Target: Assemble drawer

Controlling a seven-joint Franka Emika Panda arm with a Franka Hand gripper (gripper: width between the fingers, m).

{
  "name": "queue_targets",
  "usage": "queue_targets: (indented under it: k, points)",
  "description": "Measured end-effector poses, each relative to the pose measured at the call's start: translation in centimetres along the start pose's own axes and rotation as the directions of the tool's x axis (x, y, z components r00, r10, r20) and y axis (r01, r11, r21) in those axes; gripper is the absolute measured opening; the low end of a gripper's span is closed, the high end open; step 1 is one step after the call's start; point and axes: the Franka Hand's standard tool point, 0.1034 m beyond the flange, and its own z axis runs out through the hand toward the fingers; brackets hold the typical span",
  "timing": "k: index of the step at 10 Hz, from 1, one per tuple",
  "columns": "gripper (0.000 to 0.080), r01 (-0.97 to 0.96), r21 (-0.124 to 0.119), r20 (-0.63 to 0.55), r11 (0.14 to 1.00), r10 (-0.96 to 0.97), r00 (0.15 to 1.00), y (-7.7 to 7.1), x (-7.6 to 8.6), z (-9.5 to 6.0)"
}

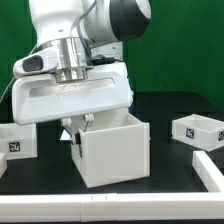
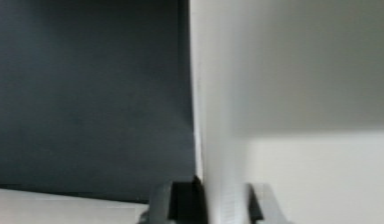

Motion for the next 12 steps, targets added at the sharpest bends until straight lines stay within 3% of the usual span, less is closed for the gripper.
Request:
queue_targets:
  k: [1,2,3,4,5,6,7,8,9,11,12]
  points:
    - [0.0031,0.0,0.0,0.0,1.0,0.0,1.0,0.0,0.0,0.0]
    - [0.0031,-0.055,0.023,0.022,0.998,0.054,0.998,-0.5,0.2,-0.1]
    - [0.0031,-0.116,0.059,0.075,0.992,0.111,0.991,-1.2,1.3,-1.2]
    - [0.0031,-0.162,0.067,0.116,0.985,0.154,0.981,-1.7,1.5,-2.1]
    - [0.0031,-0.244,0.084,0.246,0.966,0.217,0.945,-3.4,0.7,-3.0]
    - [0.0031,-0.274,0.057,0.36,0.96,0.236,0.902,-4.3,1.6,-4.1]
    - [0.0031,-0.315,0.051,0.393,0.948,0.271,0.879,-4.7,2.7,-4.0]
    - [0.0031,-0.367,0.055,0.412,0.929,0.313,0.855,-5.2,2.4,-3.3]
    - [0.0031,-0.364,0.07,0.462,0.929,0.293,0.837,-5.6,1.8,-3.4]
    - [0.0031,-0.361,0.074,0.47,0.93,0.286,0.835,-5.5,1.9,-3.4]
    - [0.0031,-0.35,0.061,0.581,0.935,0.252,0.774,-5.1,0.8,-5.0]
